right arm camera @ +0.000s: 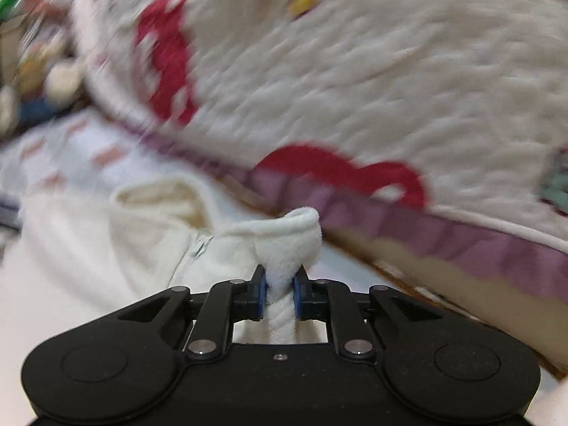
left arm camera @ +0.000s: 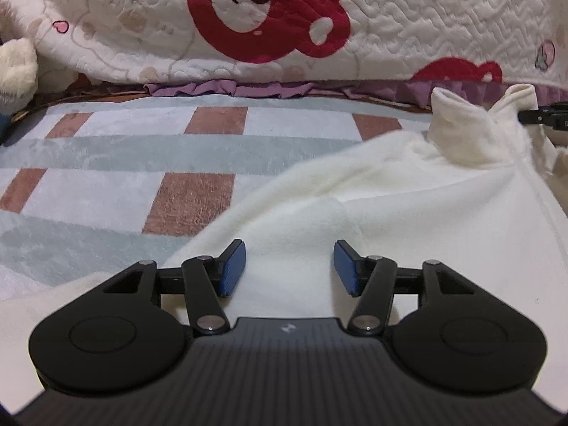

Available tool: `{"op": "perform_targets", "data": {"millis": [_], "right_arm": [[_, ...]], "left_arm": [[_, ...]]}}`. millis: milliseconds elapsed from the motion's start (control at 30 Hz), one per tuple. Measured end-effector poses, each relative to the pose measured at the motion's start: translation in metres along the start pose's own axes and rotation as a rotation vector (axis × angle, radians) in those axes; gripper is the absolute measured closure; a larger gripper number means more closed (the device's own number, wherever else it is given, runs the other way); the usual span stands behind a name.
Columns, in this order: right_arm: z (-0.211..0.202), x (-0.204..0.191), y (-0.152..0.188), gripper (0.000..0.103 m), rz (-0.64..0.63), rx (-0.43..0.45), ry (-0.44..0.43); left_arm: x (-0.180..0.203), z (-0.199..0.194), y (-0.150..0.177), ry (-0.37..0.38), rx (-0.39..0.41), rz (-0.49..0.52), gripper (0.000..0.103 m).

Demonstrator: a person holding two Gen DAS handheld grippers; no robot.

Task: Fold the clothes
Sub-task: 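Release the hem with the left tool while the right tool grasps the collar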

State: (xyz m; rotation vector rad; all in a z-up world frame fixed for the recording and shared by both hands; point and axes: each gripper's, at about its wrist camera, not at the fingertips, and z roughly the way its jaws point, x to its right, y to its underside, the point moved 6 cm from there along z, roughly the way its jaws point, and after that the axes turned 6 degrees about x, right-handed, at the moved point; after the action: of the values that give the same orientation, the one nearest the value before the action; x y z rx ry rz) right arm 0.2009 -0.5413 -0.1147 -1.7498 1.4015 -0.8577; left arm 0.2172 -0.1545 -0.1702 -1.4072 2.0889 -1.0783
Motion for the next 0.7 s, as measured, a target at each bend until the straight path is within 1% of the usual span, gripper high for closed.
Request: {"op": "perform_targets", "data": {"millis": [100, 200, 267, 300, 333, 367, 433, 467, 567, 633, 700], "right_arm": [[0.004, 0.016, -0.002, 0.088, 0.074, -0.004, 0.037], [0.014, 0.018, 0.001, 0.089, 0.072, -0.029, 0.056], [0.013, 0.017, -0.005, 0.089, 0.078, -0.002, 0.074], [0.008, 0.016, -0.009, 0.089, 0.086, 0.025, 0.079], [0.004, 0.015, -0.014, 0.089, 0.094, 0.051, 0.085], [0.006, 0.015, -0.014, 0.089, 0.084, 0.047, 0.090], [0.017, 0.016, -0.011, 0.089, 0.048, 0.016, 0.098], [0.022, 0.017, -0.009, 0.089, 0.029, 0.001, 0.103], [0.043, 0.015, 0.002, 0.089, -0.003, -0.070, 0.104], [0.052, 0.013, 0.010, 0.089, -0.023, -0.099, 0.115], [0.054, 0.011, 0.010, 0.089, -0.024, -0.100, 0.125]], "left_arm": [[0.000, 0.007, -0.004, -0.009, 0.006, -0.001, 0.048], [0.003, 0.015, -0.007, 0.004, -0.001, 0.017, 0.045], [0.006, 0.017, -0.009, 0.000, -0.003, 0.033, 0.043], [0.006, 0.017, -0.009, 0.000, -0.004, 0.037, 0.041], [0.006, 0.017, -0.008, 0.004, -0.007, 0.035, 0.035], [0.006, 0.019, -0.007, 0.009, -0.013, 0.030, 0.032], [0.006, 0.022, -0.004, 0.016, -0.026, 0.018, 0.030], [0.006, 0.024, -0.003, 0.022, -0.030, 0.016, 0.025], [0.011, 0.030, 0.000, 0.033, -0.038, 0.036, 0.015], [0.015, 0.034, -0.001, 0.021, -0.047, 0.058, 0.014], [0.016, 0.038, -0.003, 0.015, -0.057, 0.062, 0.015]]}}
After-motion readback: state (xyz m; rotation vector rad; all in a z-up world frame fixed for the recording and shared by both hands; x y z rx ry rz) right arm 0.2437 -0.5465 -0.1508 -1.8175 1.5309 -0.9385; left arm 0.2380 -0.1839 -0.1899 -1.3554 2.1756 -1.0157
